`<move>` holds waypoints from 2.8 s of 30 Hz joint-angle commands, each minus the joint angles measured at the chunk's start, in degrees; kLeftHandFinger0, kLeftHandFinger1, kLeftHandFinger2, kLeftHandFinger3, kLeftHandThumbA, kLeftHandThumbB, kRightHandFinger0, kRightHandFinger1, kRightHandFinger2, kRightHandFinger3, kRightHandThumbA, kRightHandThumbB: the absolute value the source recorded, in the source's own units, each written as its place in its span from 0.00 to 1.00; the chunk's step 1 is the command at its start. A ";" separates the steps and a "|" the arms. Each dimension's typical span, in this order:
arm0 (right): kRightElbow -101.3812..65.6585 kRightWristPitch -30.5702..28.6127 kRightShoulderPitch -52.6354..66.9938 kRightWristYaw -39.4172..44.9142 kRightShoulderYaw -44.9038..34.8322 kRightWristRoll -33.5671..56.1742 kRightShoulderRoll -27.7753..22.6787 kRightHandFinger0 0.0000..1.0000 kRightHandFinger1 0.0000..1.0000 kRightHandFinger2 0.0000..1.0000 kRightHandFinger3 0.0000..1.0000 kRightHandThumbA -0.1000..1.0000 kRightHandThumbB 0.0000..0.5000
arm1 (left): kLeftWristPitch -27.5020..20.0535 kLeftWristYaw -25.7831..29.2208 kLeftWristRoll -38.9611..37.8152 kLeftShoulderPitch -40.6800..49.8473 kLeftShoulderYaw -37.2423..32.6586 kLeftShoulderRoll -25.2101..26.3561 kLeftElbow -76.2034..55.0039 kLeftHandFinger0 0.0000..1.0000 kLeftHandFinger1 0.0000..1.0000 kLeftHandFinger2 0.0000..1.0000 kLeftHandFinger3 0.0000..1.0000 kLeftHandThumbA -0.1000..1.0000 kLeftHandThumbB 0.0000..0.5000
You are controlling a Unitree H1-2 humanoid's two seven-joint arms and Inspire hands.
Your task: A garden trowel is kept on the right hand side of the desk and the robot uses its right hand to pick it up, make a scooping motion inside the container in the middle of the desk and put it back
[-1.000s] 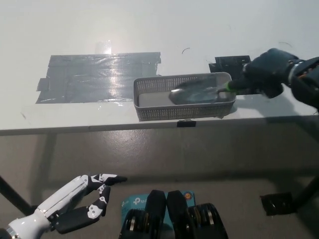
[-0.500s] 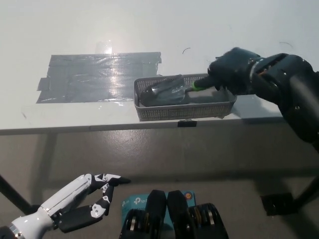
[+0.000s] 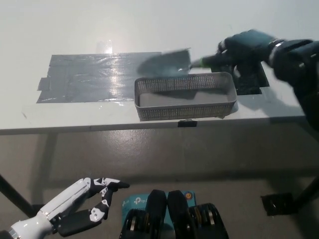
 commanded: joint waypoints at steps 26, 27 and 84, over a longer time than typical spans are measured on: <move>14.03 17.45 4.53 -16.09 -6.42 5.95 -5.96 0.00 0.40 0.66 0.47 0.00 0.00 | -3.35 0.18 0.21 5.58 1.97 0.78 -1.14 0.92 0.92 0.81 0.91 1.00 1.00; 15.46 19.12 4.18 -16.78 -5.67 5.38 -5.60 0.00 0.35 0.65 0.53 0.00 0.00 | -3.37 0.25 0.17 5.82 2.02 0.67 -1.22 0.93 0.92 0.81 0.92 1.00 1.00; -57.95 21.98 55.92 -26.33 -11.53 -3.48 4.99 1.00 1.00 1.00 1.00 0.41 0.34 | -4.76 -0.13 0.11 9.10 2.78 1.01 0.25 1.00 0.96 0.83 0.90 1.00 1.00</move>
